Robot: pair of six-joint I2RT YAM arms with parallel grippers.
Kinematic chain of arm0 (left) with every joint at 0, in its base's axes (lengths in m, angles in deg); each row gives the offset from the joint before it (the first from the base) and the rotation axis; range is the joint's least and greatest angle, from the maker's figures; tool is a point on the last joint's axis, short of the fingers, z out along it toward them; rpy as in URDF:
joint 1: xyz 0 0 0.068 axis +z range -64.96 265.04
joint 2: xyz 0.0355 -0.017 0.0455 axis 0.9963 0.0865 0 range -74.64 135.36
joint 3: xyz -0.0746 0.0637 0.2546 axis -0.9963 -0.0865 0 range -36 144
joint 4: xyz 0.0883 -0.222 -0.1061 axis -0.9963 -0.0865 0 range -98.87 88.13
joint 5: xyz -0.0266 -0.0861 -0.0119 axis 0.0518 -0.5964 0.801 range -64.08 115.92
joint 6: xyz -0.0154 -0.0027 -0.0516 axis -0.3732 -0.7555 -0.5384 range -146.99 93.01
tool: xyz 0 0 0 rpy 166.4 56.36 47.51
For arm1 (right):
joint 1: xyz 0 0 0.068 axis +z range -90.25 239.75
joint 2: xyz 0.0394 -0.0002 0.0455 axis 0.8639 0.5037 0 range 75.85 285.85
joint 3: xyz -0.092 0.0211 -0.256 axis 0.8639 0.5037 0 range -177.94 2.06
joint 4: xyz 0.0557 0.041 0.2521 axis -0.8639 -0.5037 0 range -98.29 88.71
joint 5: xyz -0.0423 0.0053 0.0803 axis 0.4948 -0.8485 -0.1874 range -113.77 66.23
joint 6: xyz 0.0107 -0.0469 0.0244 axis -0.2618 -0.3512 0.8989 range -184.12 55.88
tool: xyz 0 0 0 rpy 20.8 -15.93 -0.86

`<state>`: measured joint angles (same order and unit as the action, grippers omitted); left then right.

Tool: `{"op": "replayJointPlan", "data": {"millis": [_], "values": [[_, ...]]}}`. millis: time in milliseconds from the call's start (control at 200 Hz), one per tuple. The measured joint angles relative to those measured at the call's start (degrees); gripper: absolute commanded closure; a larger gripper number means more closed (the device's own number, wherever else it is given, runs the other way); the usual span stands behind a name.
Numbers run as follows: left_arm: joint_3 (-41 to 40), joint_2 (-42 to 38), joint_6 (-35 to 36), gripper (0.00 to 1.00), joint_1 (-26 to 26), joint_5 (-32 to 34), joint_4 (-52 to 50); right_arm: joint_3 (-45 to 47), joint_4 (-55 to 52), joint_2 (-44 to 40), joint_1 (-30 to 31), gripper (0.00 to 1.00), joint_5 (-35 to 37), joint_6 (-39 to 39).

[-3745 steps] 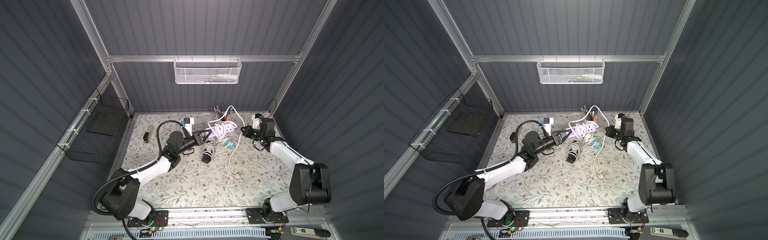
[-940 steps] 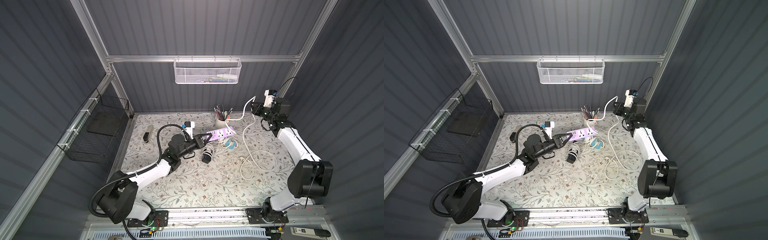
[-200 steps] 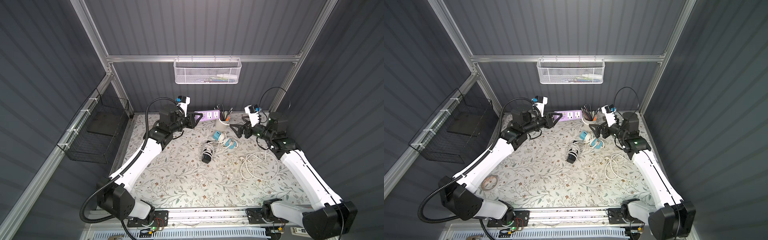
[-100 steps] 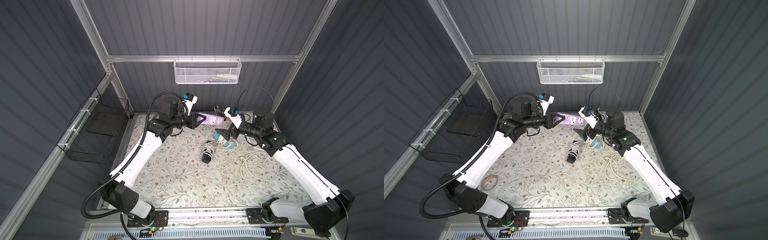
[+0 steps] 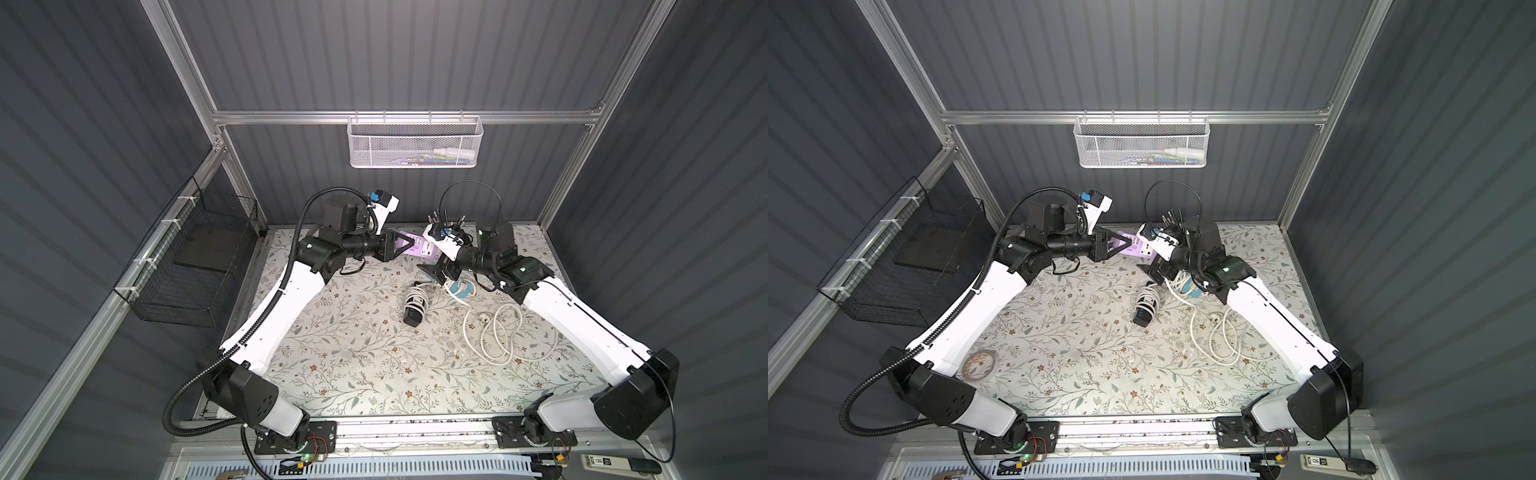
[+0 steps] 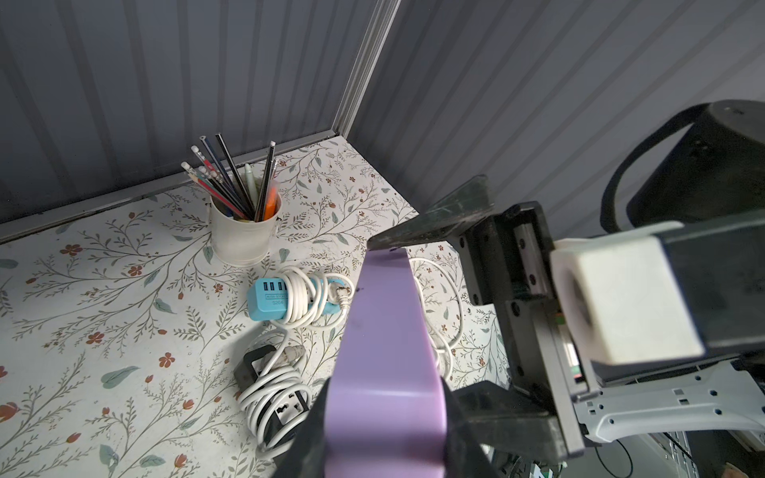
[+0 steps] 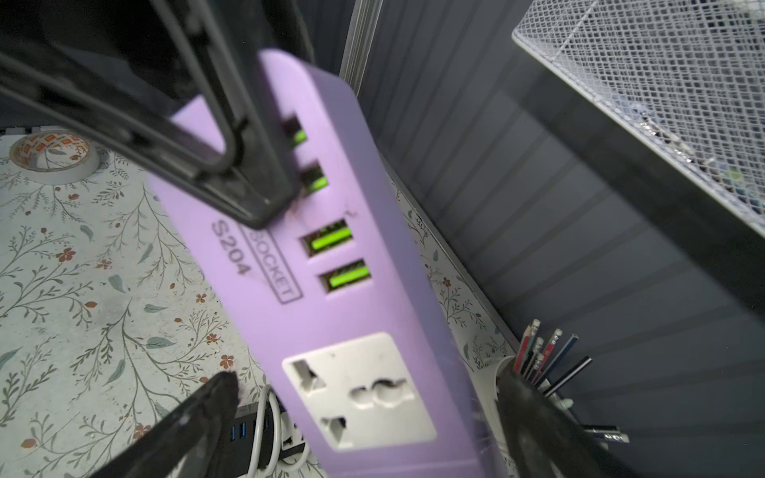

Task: Unwrap the cord wrapped around the power strip
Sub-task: Place the power strip at the center of the board.

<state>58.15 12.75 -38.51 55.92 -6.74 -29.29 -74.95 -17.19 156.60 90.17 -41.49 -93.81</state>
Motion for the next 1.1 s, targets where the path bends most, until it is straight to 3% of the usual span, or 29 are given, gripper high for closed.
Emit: {"op": "replayJointPlan", "data": {"millis": [150, 410, 485, 600, 700, 755, 795, 885, 905, 1101], "values": [[0.0, 0.0, 0.0, 1.0, 0.0, 0.0, 0.0, 0.02, 1.29, 0.28, 0.0, 0.07, 1.99, -0.15], [0.0, 0.0, -0.02, 1.0, 0.0, 0.02, 0.66, 1.51, 4.46, -0.15, 0.17, 0.29, 3.78, 0.13], [0.0, 0.0, -0.02, 1.0, 0.26, -0.11, 0.94, 2.03, 4.57, -0.15, 0.22, 0.43, 3.8, -1.14], [0.39, 0.15, -1.66, 1.0, 0.59, 0.72, 2.82, 3.45, 3.89, -0.13, 1.66, 0.78, 3.37, -4.39], [0.39, 0.28, -1.77, 1.0, 0.72, 0.7, 3.13, 3.58, 3.98, -0.13, 1.84, 1.0, 3.56, -4.22], [0.39, 0.37, -2.08, 1.0, 0.74, 0.7, 3.37, 3.61, 4.33, -0.13, 1.81, 1.0, 3.78, -4.17], [0.39, 0.39, -2.25, 0.83, 0.74, 0.72, 3.48, 3.65, 4.44, -0.13, 1.81, 1.0, 3.91, -4.09], [0.37, 0.39, -2.27, 0.2, 0.72, 0.87, 3.85, 3.98, 5.25, -0.17, 1.81, 1.0, 4.07, -2.64], [0.35, 0.39, -2.21, 0.02, 0.72, 0.87, 3.87, 4.02, 5.44, -0.17, 1.66, 1.0, 4.26, -2.03], [-0.83, -0.24, -2.43, 0.0, 0.72, 4.2, 5.27, 4.46, 6.03, -0.2, -0.9, 1.0, 5.81, 2.36]]}}
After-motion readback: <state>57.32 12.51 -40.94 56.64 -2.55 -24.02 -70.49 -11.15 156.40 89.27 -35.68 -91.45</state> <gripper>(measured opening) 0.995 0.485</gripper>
